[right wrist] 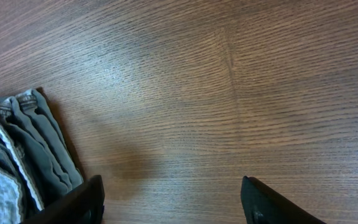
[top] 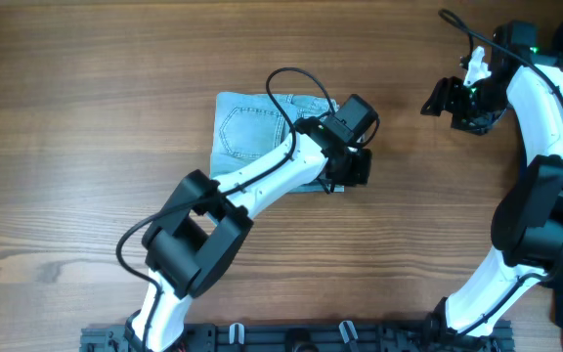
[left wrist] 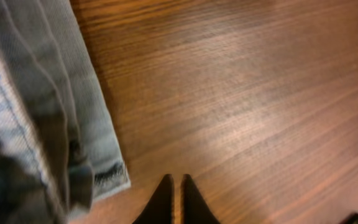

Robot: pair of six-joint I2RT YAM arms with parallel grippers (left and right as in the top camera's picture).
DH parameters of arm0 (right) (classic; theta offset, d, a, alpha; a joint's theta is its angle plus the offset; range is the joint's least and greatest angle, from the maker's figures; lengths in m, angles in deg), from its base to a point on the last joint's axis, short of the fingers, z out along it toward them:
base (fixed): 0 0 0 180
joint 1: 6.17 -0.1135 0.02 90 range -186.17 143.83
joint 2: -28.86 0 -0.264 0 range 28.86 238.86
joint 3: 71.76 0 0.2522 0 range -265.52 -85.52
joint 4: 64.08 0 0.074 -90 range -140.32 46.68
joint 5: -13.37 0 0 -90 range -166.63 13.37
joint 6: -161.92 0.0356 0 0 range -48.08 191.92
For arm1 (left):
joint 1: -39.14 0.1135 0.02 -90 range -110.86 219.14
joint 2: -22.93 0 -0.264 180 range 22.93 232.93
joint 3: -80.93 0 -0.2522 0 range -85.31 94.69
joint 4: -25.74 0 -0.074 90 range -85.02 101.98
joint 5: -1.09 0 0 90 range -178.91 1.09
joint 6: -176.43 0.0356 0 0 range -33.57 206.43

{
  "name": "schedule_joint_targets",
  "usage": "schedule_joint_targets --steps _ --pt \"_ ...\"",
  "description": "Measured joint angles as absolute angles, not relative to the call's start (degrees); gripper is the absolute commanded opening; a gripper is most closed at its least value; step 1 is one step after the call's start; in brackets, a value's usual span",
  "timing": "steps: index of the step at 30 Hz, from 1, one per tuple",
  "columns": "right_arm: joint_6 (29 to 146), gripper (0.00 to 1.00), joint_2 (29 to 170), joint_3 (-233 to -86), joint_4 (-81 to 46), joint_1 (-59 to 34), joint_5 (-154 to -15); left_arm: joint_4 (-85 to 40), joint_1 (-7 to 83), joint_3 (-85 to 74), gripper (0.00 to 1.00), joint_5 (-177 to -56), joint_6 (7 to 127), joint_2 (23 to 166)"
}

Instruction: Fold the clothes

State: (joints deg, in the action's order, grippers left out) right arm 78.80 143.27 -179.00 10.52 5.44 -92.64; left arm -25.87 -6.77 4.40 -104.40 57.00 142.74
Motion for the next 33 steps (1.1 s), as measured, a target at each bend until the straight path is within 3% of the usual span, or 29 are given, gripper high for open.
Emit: schedule_joint_targets --steps 2,3,5,10,15,19,20,22,23,26,33 --pt "78.80 0.71 143.27 -179.00 10.54 5.44 -92.64 -28.99 -5.97 4.40 0.68 -103.17 57.09 139.79" --pt "78.80 0.72 143.27 -179.00 10.54 5.44 -92.64 -31.31 -4.81 4.40 0.83 -101.58 57.33 137.01" --pt "78.80 0.72 143.27 -179.00 10.56 5.44 -92.64 -35.73 -2.05 4.60 1.00 -98.76 57.59 132.23" --pt "78.80 0.73 143.27 -179.00 10.71 5.44 -92.64 -45.56 14.01 5.32 1.00 -96.09 58.75 125.76" --pt "78.80 0.73 143.27 -179.00 10.67 5.44 -92.64 -45.69 30.45 1.12 1.00 -105.97 64.41 132.95" --pt "78.80 0.73 143.27 -179.00 10.69 5.44 -92.64 -45.47 36.76 0.03 1.00 -114.93 70.77 139.29" --pt "78.80 0.73 143.27 -179.00 10.69 5.44 -92.64 -45.50 37.22 0.01 0.98 -116.18 72.00 140.23" --pt "78.80 0.73 143.27 -179.00 10.69 5.44 -92.64 -45.50 37.22 -0.04 0.83 -118.38 74.68 141.78" --pt "78.80 0.73 143.27 -179.00 10.69 5.44 -92.64 -45.50 36.81 -0.04 0.66 -119.50 76.04 142.57" --pt "78.80 0.73 143.27 -179.00 10.71 5.44 -92.64 -45.47 35.13 -0.08 0.04 -123.08 82.05 144.49" --pt "78.80 0.73 143.27 -179.00 10.74 5.44 -92.64 -45.50 33.31 -0.10 0.04 -128.55 93.07 145.10"
